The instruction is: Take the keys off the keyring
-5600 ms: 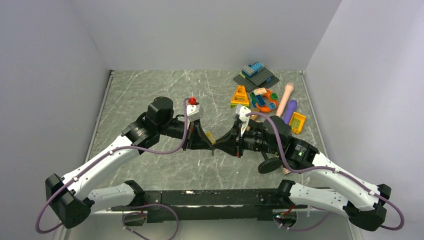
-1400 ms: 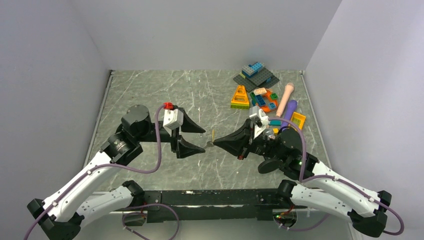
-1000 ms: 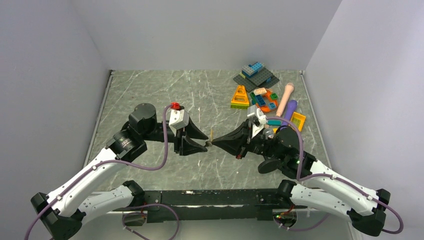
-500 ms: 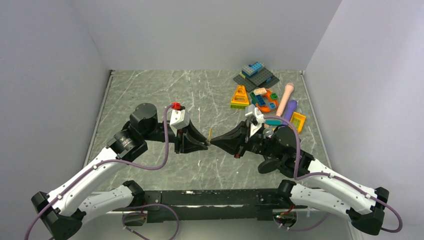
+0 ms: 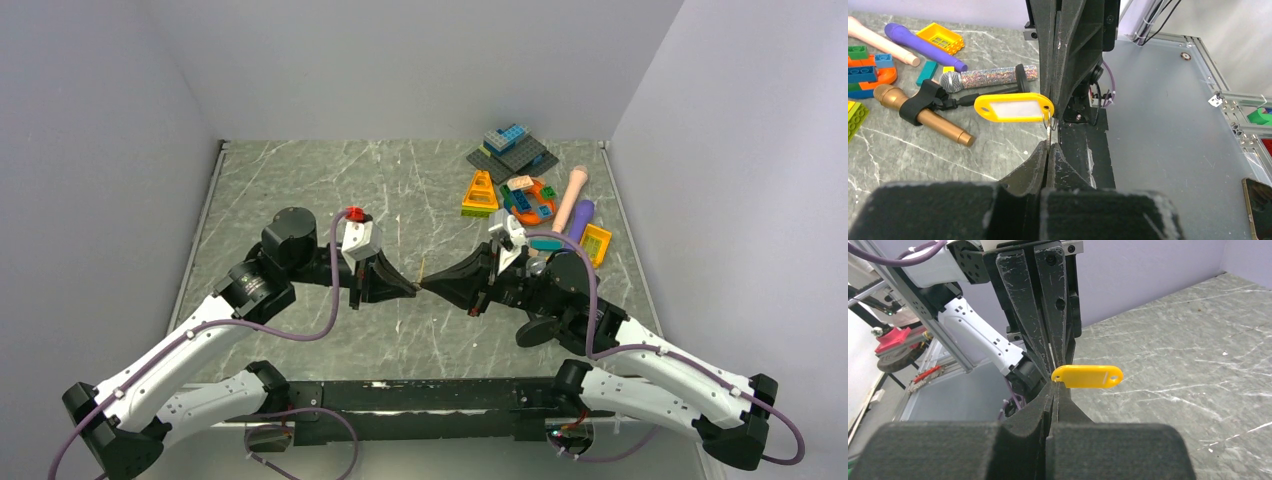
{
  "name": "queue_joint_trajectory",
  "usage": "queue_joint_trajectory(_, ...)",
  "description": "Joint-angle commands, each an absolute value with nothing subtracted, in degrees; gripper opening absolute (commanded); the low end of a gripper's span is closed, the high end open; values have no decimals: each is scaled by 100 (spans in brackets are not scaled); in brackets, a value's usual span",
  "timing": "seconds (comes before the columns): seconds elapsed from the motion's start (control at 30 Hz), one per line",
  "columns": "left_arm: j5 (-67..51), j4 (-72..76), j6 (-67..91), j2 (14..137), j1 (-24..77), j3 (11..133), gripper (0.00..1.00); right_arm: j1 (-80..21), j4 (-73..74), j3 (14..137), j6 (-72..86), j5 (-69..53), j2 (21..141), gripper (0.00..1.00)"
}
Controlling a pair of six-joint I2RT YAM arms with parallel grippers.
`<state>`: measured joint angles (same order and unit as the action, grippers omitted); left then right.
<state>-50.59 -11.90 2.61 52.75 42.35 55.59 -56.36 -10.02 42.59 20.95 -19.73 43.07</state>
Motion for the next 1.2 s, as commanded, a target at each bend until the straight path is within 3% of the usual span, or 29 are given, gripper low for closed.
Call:
queue_joint_trajectory(0.0, -4825, -1261, 78, 5290, 4298, 5826, 0, -5669, -635, 4447, 1977, -1889, 4240, 0)
queue_joint_trajectory(0.77, -4683, -1851, -454, 5689, 4625, 6042, 0, -5669, 1439, 5014, 1412, -1741, 4321, 0)
queue_joint_trajectory(1.17, -4711, -1874, -476, 5712, 4656, 6052, 0, -5668, 1460, 5053, 1336, -1737, 4421, 0)
